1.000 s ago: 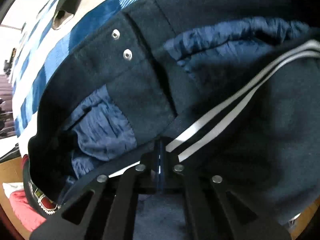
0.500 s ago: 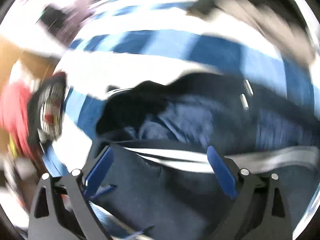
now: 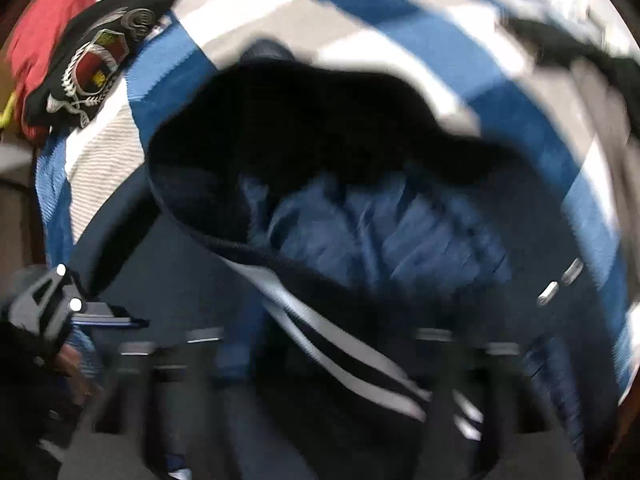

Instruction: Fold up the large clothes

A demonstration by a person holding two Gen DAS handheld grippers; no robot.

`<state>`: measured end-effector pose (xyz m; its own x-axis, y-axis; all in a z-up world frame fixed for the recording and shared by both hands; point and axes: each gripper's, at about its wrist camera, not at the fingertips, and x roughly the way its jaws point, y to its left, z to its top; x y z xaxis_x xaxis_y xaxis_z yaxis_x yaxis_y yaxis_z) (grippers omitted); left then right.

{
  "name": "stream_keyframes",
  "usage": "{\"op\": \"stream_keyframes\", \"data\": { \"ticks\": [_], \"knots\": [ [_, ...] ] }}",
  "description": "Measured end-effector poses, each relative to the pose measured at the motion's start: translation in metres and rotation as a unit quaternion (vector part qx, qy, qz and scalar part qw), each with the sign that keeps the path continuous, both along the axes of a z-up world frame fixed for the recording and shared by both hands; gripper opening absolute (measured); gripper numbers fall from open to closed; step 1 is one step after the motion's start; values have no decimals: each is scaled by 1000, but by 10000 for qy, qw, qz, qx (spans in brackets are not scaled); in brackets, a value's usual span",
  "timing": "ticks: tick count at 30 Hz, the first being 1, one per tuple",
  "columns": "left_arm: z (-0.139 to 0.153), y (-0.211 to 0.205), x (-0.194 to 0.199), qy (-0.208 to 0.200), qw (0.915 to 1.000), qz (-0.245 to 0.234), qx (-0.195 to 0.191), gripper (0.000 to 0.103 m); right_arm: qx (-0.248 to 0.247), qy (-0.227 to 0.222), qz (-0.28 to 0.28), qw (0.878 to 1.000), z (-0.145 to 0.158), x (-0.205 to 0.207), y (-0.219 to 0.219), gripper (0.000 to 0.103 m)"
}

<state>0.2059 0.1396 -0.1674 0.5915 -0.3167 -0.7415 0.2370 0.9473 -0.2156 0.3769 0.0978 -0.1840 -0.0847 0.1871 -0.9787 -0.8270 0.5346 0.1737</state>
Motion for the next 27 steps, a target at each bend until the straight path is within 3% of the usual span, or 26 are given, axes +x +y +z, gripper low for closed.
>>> {"op": "stream_keyframes", "data": {
  "ticks": [4,7,9,13,16,19,24,27],
  "knots": [
    [1,3,6,18,10000,-33,-69,94,29,-312,136,9994,19,-2,-6,10],
    [2,7,9,114,9999,-54,-51,94,194,-768,104,9968,51,7,-15,8],
    [1,11,11,208,9997,-41,-101,94,225,-1366,-78,9903,80,24,-24,7],
    [-5,14,15,382,9992,-22,-137,94,37,-2036,-412,9782,101,57,-32,7],
    [-12,12,17,448,9990,31,21,94,-33,-2460,-646,9671,98,78,-28,7],
    [-15,13,21,480,9987,176,55,94,-110,-2340,-840,9686,72,95,-14,7],
    [-22,14,25,666,9975,245,48,94,-586,-1828,-629,9794,0,97,11,8],
    [-21,11,24,608,9979,233,72,94,-536,-1737,-676,9810,-9,92,11,15]
  ]
}}
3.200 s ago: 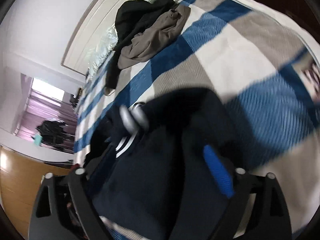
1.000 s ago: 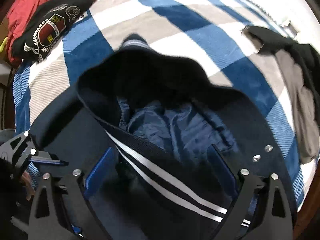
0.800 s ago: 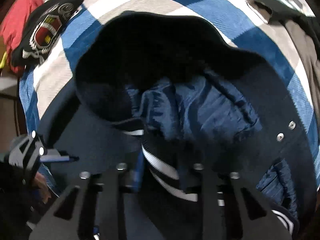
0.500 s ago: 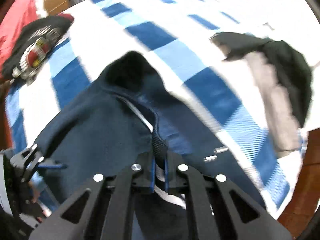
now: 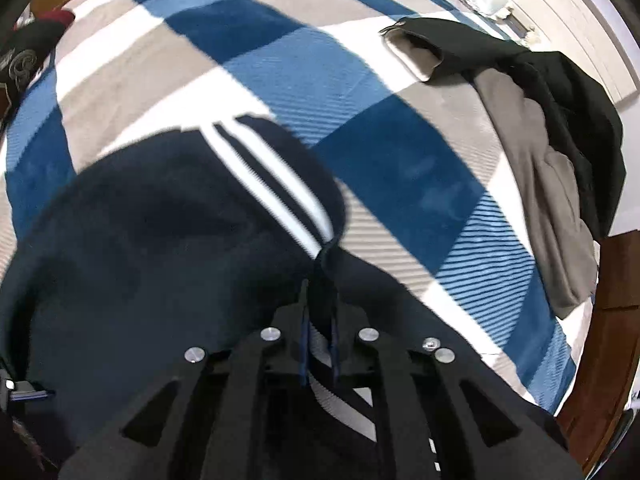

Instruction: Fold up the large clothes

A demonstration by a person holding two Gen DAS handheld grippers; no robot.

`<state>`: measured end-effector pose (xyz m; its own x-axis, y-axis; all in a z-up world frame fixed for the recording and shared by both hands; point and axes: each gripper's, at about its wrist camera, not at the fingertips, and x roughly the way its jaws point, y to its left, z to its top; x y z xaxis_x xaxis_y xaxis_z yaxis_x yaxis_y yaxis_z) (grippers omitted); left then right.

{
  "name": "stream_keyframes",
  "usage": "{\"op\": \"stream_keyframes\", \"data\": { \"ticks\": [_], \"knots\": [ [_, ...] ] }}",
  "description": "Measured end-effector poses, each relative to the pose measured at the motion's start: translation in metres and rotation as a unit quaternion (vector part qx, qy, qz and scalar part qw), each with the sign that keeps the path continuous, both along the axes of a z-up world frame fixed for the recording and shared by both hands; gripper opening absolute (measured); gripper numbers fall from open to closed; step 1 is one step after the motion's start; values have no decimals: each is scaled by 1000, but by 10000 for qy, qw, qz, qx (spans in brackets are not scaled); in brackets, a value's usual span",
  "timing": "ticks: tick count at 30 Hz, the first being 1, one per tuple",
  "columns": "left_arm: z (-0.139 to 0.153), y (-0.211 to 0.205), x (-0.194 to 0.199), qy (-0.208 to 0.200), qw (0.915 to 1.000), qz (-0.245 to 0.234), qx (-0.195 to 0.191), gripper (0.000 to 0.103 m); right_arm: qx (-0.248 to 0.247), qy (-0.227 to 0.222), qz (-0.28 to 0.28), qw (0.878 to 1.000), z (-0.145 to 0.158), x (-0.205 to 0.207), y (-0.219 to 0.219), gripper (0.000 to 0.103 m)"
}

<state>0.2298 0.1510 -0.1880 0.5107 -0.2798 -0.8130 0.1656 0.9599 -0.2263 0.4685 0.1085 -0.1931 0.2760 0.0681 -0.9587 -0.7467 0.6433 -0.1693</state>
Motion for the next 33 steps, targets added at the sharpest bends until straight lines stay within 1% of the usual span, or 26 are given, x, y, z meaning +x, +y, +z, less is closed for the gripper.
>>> {"op": "stream_keyframes", "data": {
  "ticks": [2,3,4,5,6,7,8,9,10,11,14,17,18,22,24,27,29,30,31,32,33],
  "knots": [
    [7,-2,-1,-141,9997,33,-171,94,39,141,-93,9998,6,3,-6,20],
    [13,-1,-2,-280,9987,29,-430,94,32,172,-51,9998,11,4,-9,31],
    [18,-2,-3,-381,9972,-2,-640,94,70,187,31,9998,20,3,-14,45],
    [21,-4,-5,-474,9953,-65,-842,94,134,186,108,9997,30,1,-18,52],
    [25,-8,-6,-557,9924,-179,-1085,94,196,150,172,9995,40,-2,-23,64],
    [27,-11,-5,-574,9910,-239,-1189,95,260,82,233,9994,53,-5,-30,69],
    [28,-17,-6,-594,9887,-320,-1339,95,340,83,315,9989,64,-8,-36,69],
    [30,-22,-6,-598,9865,-421,-1467,95,376,81,398,9985,72,-11,-40,74],
    [30,-29,-8,-592,9847,-549,-1547,95,354,29,507,9981,82,-16,-48,79],
    [30,-35,-8,-569,9844,-654,-1532,95,300,-19,574,9979,86,-18,-52,80],
    [25,-52,-12,-473,9869,-903,-1254,95,-12,-63,744,9972,90,-24,-75,80],
    [19,-61,-9,-422,9890,-1008,-992,95,-453,-192,928,9945,76,-32,-98,80],
    [18,-60,-8,-381,9893,-1026,-965,95,-649,-243,953,9930,68,-34,-107,80],
    [9,-57,-4,-200,9896,-1030,-981,95,-1025,-352,837,9906,38,-28,-130,80],
    [6,-58,-4,-182,9900,-1040,-940,95,-1194,-453,772,9888,23,-23,-138,80],
    [4,-59,-3,-163,9904,-1089,-836,95,-1331,-444,573,9884,2,-15,-149,80],
    [2,-58,-3,-152,9903,-1090,-849,95,-1330,-389,498,9891,-9,-12,-155,80],
    [1,-57,-2,-138,9902,-1087,-869,95,-1299,-335,442,9900,-13,-12,-157,77],
    [1,-56,-1,-135,9901,-1080,-885,95,-1206,-213,352,9919,-17,-12,-159,65],
    [0,-55,-1,-135,9901,-1073,-896,95,-1088,-107,304,9935,-18,-13,-160,57],
    [0,-55,-1,-136,9901,-1069,-900,95,-1015,-70,267,9945,-18,-14,-162,40]
  ]
}}
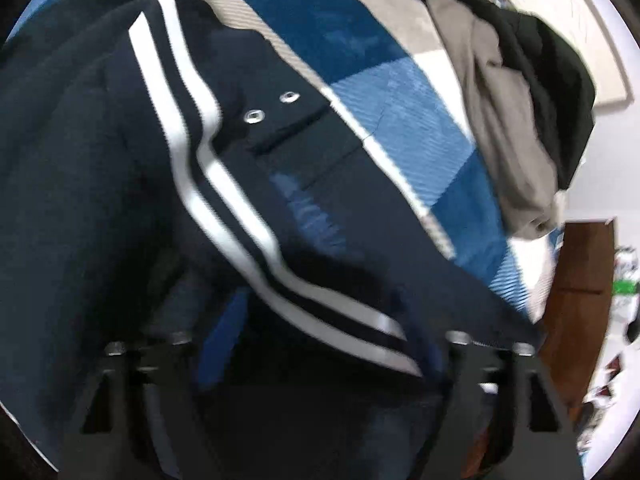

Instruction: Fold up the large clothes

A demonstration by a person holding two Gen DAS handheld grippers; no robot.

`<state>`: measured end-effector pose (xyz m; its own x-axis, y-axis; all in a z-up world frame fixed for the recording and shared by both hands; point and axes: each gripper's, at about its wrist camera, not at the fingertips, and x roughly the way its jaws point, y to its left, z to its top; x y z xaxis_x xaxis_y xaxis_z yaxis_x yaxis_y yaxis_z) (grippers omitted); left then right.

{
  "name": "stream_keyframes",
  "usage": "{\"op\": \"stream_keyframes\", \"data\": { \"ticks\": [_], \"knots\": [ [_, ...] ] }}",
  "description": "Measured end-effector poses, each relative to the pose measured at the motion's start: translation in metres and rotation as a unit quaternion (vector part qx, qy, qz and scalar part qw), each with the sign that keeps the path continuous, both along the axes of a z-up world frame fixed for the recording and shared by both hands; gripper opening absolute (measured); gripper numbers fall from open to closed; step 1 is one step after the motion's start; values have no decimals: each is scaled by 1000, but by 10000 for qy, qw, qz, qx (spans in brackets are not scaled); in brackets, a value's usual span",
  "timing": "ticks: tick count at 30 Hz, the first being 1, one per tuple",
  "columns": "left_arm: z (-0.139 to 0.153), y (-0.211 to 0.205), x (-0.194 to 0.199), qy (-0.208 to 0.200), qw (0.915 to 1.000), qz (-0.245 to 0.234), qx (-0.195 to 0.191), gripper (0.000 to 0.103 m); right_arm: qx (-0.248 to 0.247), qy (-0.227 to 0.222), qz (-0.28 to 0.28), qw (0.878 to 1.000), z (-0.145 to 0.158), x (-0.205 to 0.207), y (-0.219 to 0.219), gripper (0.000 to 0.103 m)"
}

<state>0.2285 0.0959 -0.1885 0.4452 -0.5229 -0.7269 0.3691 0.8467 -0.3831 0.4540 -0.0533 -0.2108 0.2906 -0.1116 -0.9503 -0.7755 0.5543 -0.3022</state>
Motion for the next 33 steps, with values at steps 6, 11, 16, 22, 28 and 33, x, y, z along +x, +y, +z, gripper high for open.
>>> {"op": "stream_keyframes", "data": {
  "ticks": [6,11,16,22,28,33],
  "knots": [
    [-1,0,-1,-3,10000,33,16,95,441,106,-381,9982,17,-2,-22,8],
    [-1,5,2,67,9998,104,-139,95,833,-351,-687,9935,52,10,-45,7],
    [-3,7,4,116,9997,124,-155,95,909,-863,-1097,9860,72,35,-62,7],
    [-4,5,3,162,9998,88,-103,95,628,-507,-1509,9852,21,38,-57,9],
    [9,15,0,98,9993,252,-249,95,732,-868,-1843,9763,13,20,-59,45],
    [24,41,-6,-56,9970,746,-188,95,1512,-1240,-1877,9626,61,-14,-79,89]
  ]
}}
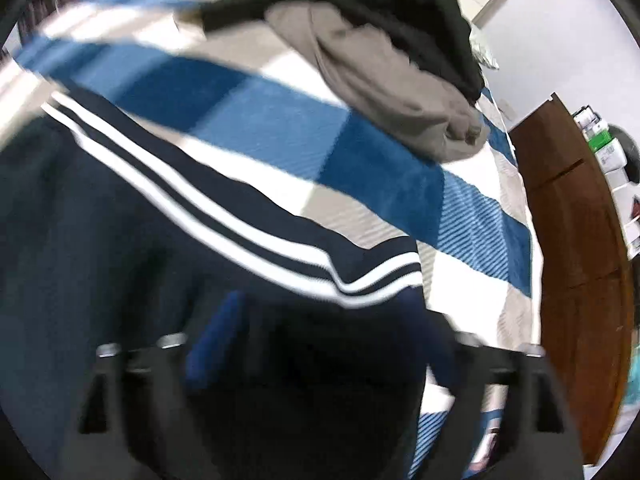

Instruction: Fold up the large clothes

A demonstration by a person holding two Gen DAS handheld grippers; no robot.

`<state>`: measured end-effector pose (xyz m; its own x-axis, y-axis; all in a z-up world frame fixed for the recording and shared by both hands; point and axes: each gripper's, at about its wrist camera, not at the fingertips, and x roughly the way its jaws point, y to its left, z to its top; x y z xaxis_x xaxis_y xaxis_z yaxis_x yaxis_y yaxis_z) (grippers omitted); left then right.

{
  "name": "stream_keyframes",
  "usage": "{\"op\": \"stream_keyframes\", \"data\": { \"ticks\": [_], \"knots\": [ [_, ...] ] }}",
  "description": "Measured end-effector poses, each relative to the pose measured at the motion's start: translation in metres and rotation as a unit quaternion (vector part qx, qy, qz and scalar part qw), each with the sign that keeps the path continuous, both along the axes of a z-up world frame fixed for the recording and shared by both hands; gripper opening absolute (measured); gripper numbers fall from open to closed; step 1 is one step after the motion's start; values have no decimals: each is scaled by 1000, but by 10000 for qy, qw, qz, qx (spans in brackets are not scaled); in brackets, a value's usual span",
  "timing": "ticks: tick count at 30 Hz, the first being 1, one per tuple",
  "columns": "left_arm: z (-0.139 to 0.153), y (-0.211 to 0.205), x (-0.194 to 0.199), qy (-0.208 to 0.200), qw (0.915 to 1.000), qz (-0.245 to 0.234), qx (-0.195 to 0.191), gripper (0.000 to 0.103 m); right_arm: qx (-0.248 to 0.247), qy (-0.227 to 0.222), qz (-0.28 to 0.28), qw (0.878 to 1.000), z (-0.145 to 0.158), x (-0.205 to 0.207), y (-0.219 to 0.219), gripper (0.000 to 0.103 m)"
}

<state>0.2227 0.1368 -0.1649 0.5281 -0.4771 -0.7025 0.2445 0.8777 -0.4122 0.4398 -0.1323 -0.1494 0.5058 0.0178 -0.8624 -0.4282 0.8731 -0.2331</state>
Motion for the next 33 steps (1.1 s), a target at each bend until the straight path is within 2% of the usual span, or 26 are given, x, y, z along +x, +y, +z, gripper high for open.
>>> {"op": "stream_keyframes", "data": {
  "ticks": [2,6,8,12,15,18,20,22,24,26,28,30,33],
  "knots": [
    [0,7,-1,36,10000,68,37,95,225,-122,29,9997,17,-18,-8,90],
    [0,6,-4,81,9996,24,275,95,1182,-102,-16,9929,54,-86,-27,97],
    [-2,3,-5,139,9989,-21,456,95,1546,-73,-61,9879,61,-115,-35,98],
    [-10,3,-9,232,9975,-51,664,95,2243,41,5,9745,47,-177,-44,98],
    [-18,8,-12,359,9981,46,505,95,2499,324,-47,9677,18,-194,-44,98],
    [-28,17,-11,589,9979,184,175,95,2634,500,-397,9626,-12,-191,-47,98],
    [-30,17,-11,607,9978,216,123,95,2724,603,-594,9585,-25,-184,-48,99],
    [-34,17,-13,586,9980,222,99,95,2747,1001,-879,9523,-47,-168,-48,99],
    [-38,17,-13,566,9981,242,65,95,2825,1104,-1073,9468,-60,-166,-47,99],
    [-37,15,-18,410,9987,255,157,95,2726,984,-1079,9510,-63,-165,-43,99],
    [-27,13,-33,43,9991,363,200,95,2475,834,-990,9602,-63,-168,-35,99],
    [-9,16,-56,-100,9981,572,207,95,2381,619,-870,9653,-61,-176,-32,99],
    [22,33,-101,-118,9965,799,-229,96,2277,-102,-633,9716,-53,-201,-35,98]
  ]
}}
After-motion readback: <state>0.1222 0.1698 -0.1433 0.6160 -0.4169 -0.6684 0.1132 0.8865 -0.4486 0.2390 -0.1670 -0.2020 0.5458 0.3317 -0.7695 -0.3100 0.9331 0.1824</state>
